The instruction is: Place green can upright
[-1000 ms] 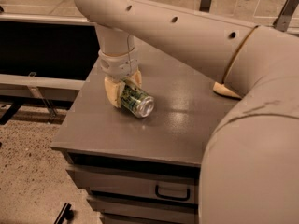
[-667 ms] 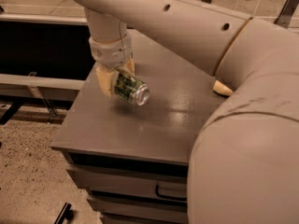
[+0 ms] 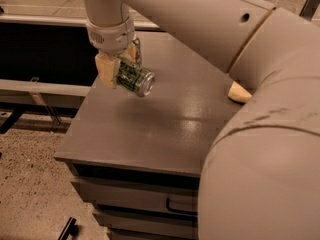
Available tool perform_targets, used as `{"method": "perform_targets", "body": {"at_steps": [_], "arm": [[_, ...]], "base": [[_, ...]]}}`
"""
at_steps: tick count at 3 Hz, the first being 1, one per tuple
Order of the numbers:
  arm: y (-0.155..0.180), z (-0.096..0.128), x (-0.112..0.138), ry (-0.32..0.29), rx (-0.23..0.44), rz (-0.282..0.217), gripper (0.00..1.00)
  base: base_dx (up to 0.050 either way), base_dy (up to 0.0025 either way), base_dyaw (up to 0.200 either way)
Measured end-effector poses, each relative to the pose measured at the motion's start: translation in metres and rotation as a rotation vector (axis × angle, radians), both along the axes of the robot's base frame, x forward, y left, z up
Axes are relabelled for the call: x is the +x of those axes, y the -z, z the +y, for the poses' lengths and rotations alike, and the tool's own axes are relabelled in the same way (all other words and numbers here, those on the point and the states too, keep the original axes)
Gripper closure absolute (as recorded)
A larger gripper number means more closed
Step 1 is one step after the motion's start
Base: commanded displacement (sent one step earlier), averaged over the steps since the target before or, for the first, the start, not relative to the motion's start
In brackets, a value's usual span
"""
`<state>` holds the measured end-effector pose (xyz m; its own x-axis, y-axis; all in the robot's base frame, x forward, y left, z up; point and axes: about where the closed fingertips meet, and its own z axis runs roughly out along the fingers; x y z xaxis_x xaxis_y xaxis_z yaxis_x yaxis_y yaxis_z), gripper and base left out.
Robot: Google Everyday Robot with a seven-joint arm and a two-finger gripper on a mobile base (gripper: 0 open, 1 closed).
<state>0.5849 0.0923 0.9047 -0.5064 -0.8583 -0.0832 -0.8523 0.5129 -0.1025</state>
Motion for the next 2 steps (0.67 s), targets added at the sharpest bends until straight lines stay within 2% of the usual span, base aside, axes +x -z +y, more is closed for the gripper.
{"method": "perform_targets", "body": {"at_steps": [1, 2], "arm": [[0.0, 0.001, -0.013, -0.044, 0.112, -0.007, 1.0], [0.01, -0.005, -0.052, -0.152, 0.296, 0.008, 1.0]], "base": [[0.0, 0.0, 0.0], [0.0, 0.0, 0.0]]}}
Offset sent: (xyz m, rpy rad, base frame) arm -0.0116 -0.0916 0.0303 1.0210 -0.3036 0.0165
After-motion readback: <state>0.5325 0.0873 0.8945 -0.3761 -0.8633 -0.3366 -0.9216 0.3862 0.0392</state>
